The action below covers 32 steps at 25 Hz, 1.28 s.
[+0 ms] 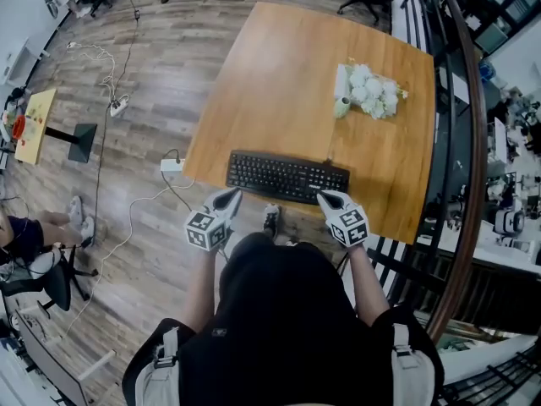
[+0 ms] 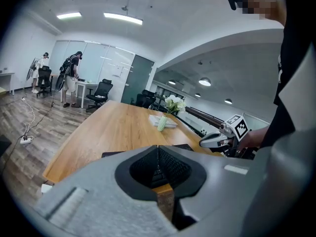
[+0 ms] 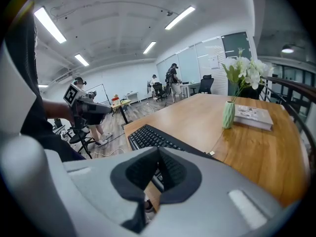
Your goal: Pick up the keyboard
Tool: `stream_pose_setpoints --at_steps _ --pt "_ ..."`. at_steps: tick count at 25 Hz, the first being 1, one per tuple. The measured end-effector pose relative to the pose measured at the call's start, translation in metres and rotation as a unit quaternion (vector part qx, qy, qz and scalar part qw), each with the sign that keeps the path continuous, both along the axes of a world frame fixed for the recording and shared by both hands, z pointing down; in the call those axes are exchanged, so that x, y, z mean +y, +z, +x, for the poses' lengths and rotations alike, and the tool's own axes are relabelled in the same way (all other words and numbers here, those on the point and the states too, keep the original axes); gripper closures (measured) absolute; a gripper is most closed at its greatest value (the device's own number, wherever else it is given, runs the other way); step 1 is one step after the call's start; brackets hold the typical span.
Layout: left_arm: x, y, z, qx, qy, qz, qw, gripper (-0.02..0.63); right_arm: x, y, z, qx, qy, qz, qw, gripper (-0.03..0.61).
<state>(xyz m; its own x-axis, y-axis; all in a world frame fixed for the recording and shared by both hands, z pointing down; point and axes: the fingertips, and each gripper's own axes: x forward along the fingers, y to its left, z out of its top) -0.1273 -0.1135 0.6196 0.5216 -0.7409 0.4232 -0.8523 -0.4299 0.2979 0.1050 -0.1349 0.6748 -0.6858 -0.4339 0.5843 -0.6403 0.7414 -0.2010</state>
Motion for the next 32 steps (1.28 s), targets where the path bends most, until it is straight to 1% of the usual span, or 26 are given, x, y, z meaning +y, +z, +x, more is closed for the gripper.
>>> stream_pose_setpoints --at_steps 4,7,11,16,22,27,32 --pt "-0.015 0.010 -0.003 -0.013 0.018 -0.007 0.9997 0.597 -0.017 -0.002 -0.001 0.003 0.013 0.000 1.000 0.575" --pt "-0.027 0.016 -0.006 -0.012 0.023 -0.009 0.9996 0.597 -0.028 0.004 0.002 0.007 0.020 -0.002 1.000 0.575" --pt "-0.040 0.026 -0.010 -0.013 0.028 -0.017 0.9994 0.597 -0.034 0.012 0.007 0.014 0.027 -0.016 0.999 0.575" --pt "-0.047 0.043 -0.011 -0.035 0.051 -0.037 0.9974 0.595 -0.040 0.022 0.016 0.021 0.047 -0.025 0.998 0.575" --pt "-0.062 0.058 -0.016 -0.049 0.069 -0.038 0.9957 0.595 -0.050 0.029 0.026 0.032 0.064 -0.033 0.997 0.575" --pt "-0.072 0.068 -0.021 -0.042 0.073 -0.047 0.9954 0.595 -0.054 0.036 0.032 0.036 0.079 -0.041 0.995 0.575" --pt "-0.079 0.080 -0.030 -0.037 0.072 -0.071 0.9943 0.595 -0.055 0.048 0.034 0.046 0.086 -0.052 0.994 0.575"
